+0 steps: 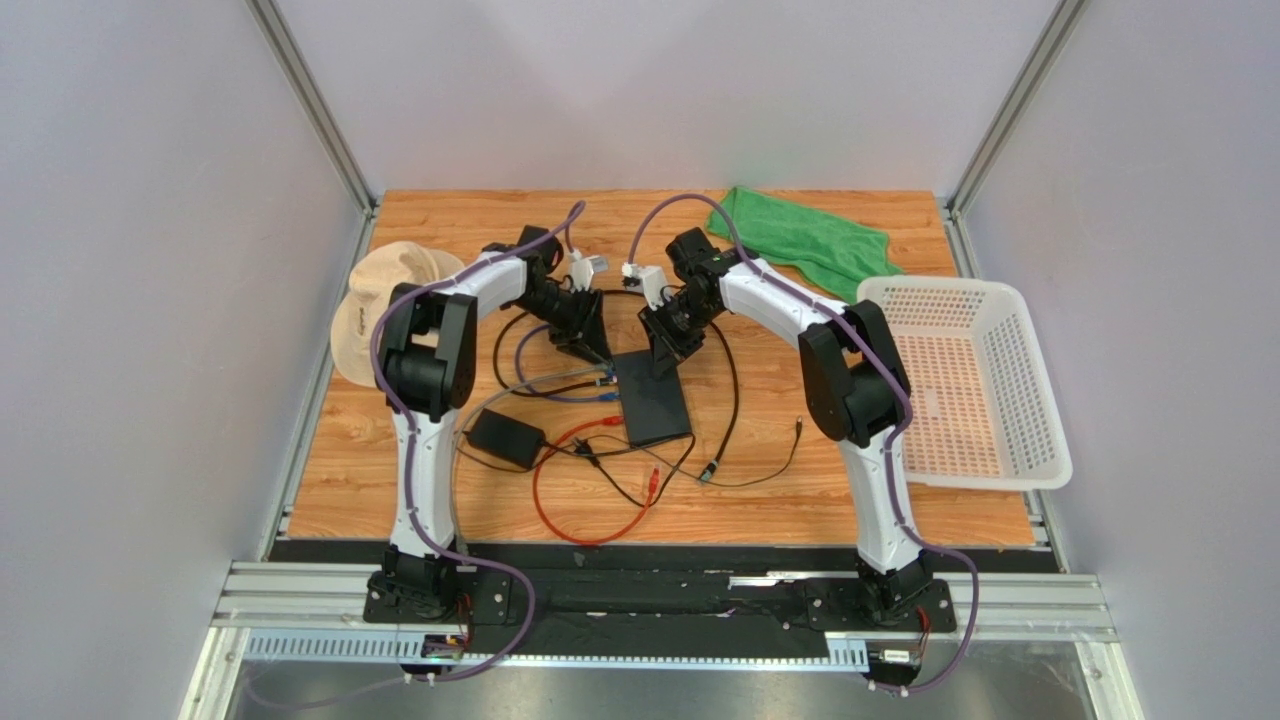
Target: Pull the plug from the switch port
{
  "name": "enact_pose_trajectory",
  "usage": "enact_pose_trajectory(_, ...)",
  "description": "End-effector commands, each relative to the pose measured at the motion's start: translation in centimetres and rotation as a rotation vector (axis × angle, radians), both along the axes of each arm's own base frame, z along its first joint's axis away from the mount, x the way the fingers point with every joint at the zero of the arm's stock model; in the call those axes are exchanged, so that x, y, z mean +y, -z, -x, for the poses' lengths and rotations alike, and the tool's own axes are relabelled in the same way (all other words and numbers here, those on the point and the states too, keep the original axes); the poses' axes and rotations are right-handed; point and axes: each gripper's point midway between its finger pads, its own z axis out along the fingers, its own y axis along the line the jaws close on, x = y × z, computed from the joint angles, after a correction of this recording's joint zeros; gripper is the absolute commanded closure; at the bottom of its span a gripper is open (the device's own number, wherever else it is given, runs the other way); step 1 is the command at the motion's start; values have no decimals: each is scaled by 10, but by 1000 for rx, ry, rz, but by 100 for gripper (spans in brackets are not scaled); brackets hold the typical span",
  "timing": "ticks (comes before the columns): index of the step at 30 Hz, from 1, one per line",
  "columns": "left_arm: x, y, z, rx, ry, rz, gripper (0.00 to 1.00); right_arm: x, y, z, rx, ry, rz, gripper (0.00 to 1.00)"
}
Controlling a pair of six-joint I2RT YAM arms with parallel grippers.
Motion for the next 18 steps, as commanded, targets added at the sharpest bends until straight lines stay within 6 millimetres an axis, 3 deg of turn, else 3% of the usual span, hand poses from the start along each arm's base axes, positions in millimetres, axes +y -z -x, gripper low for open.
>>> enact_pose_trajectory(1,-12,-2,7,22,36,46,58,-7,30,-3,1,0,65,91)
enact_pose_trajectory(18,-16,6,11,36,54,44,66,-6,34,0,-13,-12,87,90)
